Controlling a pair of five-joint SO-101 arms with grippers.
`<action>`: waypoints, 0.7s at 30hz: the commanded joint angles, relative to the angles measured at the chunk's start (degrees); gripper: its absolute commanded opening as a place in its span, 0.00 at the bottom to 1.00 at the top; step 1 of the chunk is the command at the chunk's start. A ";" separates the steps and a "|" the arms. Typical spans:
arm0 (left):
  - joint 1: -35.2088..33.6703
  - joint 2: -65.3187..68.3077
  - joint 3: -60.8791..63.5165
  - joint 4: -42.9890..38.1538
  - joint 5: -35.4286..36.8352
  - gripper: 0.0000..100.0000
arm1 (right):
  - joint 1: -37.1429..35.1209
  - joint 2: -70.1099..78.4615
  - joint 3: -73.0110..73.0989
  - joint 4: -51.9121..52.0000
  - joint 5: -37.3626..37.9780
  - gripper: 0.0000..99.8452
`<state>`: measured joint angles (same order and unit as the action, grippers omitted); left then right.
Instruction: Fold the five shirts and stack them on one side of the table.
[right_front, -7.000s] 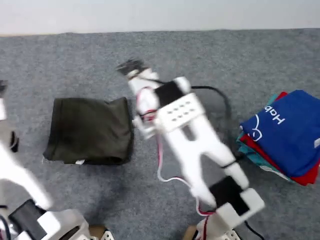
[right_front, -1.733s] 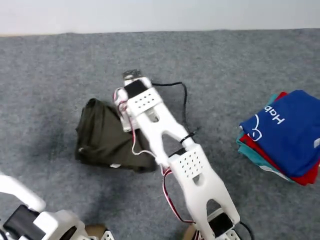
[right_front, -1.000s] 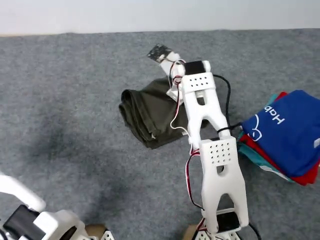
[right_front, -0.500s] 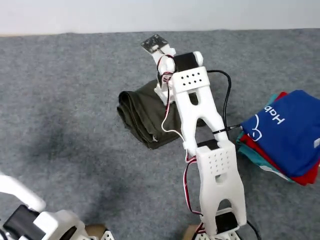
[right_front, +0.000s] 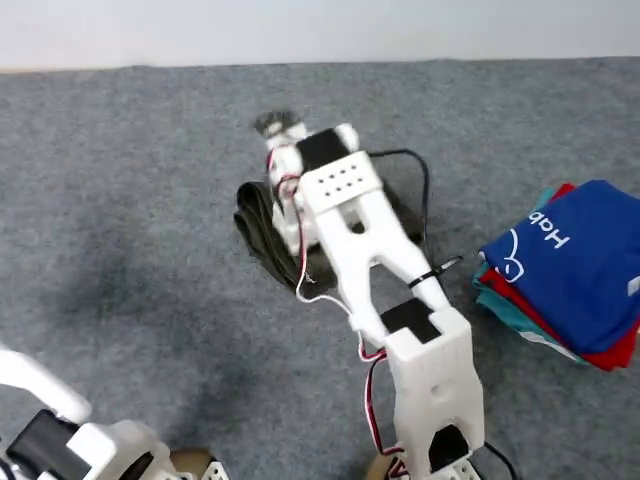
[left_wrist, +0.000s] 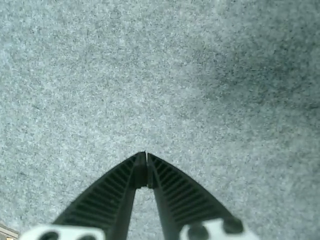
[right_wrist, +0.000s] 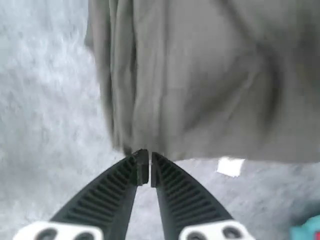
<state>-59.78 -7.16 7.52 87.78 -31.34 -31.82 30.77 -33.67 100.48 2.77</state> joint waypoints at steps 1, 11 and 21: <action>-0.09 -2.73 -1.71 0.53 0.44 0.01 | -1.89 -2.86 5.27 0.04 -1.67 0.01; -0.09 -2.73 -1.63 0.53 0.44 0.01 | -10.68 1.27 6.07 1.71 -1.05 0.01; -0.09 -2.73 -1.63 0.44 0.44 0.01 | -3.03 -9.80 5.98 -3.21 2.46 0.01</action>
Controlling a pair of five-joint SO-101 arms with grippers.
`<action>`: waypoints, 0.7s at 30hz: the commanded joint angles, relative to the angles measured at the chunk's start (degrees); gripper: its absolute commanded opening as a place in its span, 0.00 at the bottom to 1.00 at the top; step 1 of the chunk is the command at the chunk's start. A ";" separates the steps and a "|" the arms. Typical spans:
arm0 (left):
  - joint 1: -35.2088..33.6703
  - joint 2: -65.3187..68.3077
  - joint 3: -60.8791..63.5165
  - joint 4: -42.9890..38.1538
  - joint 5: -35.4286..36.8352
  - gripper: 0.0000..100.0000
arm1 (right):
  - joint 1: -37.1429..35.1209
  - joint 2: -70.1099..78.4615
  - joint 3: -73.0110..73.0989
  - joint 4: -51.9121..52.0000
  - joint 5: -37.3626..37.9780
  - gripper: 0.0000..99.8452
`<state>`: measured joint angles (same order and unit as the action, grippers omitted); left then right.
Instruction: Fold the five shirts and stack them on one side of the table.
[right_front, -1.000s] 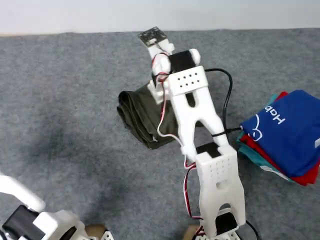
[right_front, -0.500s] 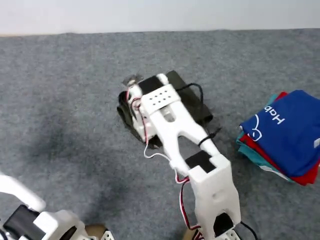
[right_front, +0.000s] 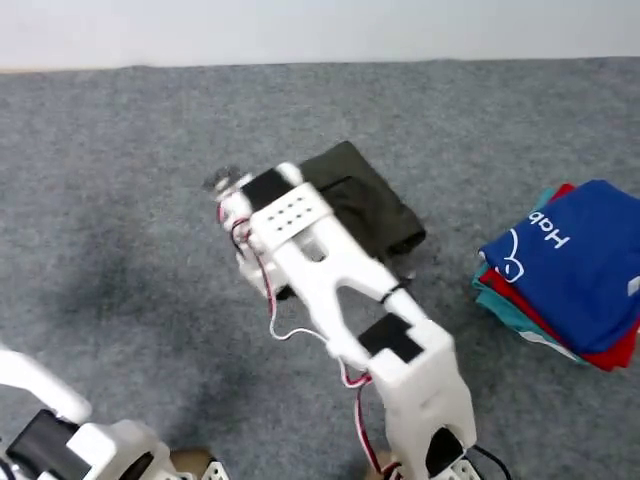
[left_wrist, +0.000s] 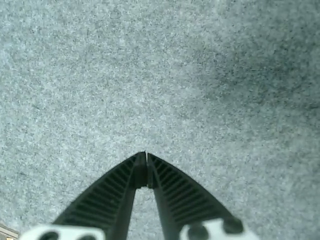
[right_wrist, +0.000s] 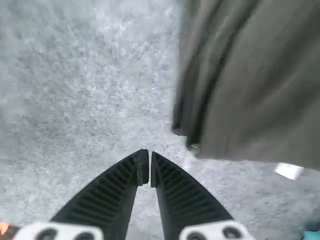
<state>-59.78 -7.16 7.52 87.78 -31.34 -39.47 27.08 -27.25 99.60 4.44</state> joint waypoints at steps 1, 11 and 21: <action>0.00 -2.64 -1.63 0.44 0.44 0.01 | 6.29 -6.46 -0.44 -3.82 0.79 0.01; 0.26 -2.55 -1.63 0.26 0.44 0.01 | 11.03 4.79 -0.35 -8.04 0.53 0.01; -0.09 -2.46 -1.63 0.44 0.44 0.01 | 1.63 10.07 -0.35 -0.75 0.79 0.01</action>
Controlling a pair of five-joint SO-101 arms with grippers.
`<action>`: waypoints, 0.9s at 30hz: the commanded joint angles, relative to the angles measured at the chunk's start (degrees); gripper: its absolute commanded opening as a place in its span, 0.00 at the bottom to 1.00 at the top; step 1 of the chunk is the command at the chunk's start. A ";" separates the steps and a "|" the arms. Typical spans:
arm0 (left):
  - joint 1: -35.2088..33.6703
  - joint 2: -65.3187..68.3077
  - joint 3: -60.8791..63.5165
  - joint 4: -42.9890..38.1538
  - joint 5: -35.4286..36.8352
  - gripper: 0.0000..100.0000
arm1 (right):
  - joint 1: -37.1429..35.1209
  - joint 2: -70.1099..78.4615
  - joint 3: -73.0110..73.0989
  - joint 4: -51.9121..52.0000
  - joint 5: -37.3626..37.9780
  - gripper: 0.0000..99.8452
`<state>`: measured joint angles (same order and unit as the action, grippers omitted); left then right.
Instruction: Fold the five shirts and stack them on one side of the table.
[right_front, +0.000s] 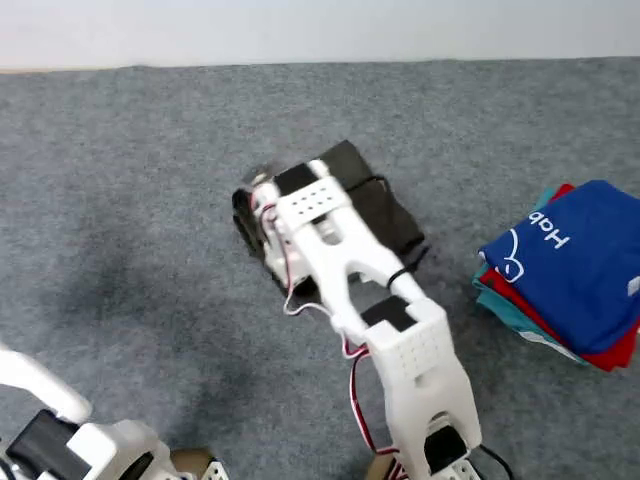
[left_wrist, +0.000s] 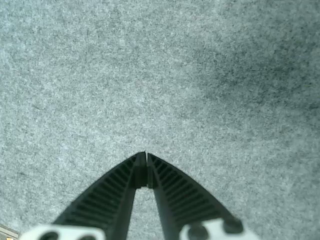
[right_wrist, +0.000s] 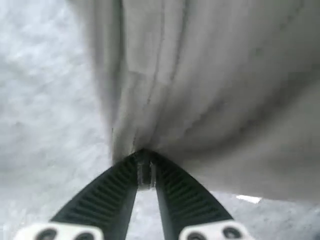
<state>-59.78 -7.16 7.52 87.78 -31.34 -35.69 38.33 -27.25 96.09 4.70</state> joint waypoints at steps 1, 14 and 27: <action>-0.09 -2.37 -1.63 0.44 0.44 0.01 | -2.33 -1.45 -0.35 3.56 0.53 0.01; 0.26 -2.29 -1.63 0.18 0.44 0.01 | 1.01 -15.87 -0.44 -0.75 0.18 0.01; 0.35 -2.64 -1.63 0.26 0.44 0.01 | 8.13 -22.46 0.44 6.37 -44.57 0.06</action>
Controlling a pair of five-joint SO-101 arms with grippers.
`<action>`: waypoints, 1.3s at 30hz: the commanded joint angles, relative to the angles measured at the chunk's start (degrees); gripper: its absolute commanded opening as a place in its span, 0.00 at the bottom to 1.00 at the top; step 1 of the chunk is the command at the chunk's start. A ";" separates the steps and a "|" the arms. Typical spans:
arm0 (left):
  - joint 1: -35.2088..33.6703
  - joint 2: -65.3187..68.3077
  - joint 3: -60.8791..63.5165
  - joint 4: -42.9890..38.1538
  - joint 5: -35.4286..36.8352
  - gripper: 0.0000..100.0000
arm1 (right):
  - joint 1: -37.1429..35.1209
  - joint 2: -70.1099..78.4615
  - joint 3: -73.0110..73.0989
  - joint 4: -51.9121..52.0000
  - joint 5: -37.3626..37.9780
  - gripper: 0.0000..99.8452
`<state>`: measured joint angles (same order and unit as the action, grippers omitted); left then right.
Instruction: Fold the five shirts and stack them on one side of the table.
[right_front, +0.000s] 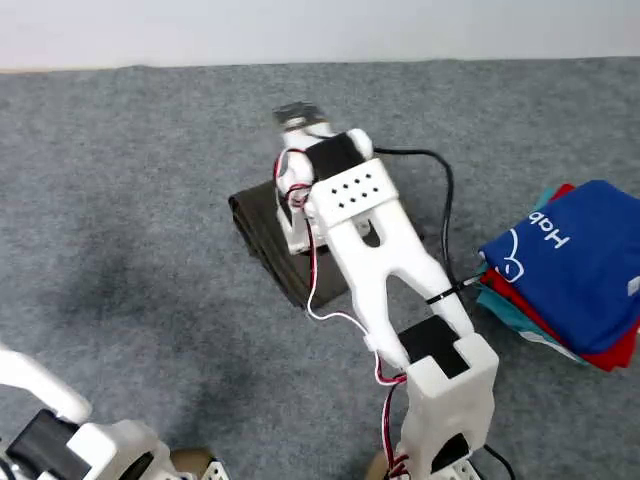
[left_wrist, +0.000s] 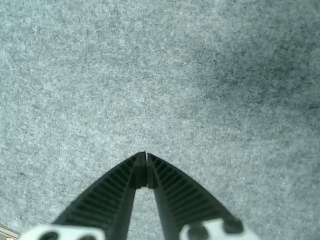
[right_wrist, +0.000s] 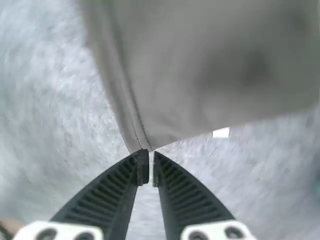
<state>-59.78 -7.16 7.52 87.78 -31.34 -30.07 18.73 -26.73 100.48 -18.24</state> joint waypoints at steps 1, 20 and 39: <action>0.35 -2.64 -1.63 0.26 0.53 0.01 | 2.95 -2.42 -0.26 1.63 -26.90 0.06; 2.20 -2.29 -1.63 0.09 2.90 0.01 | 2.24 13.23 -0.35 -20.35 -35.78 0.56; 2.37 -2.20 1.27 -3.60 2.90 0.01 | 7.08 27.74 -0.97 -32.48 -35.78 0.53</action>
<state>-58.02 -7.16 8.40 86.11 -28.88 -23.38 44.84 -27.08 69.01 -53.49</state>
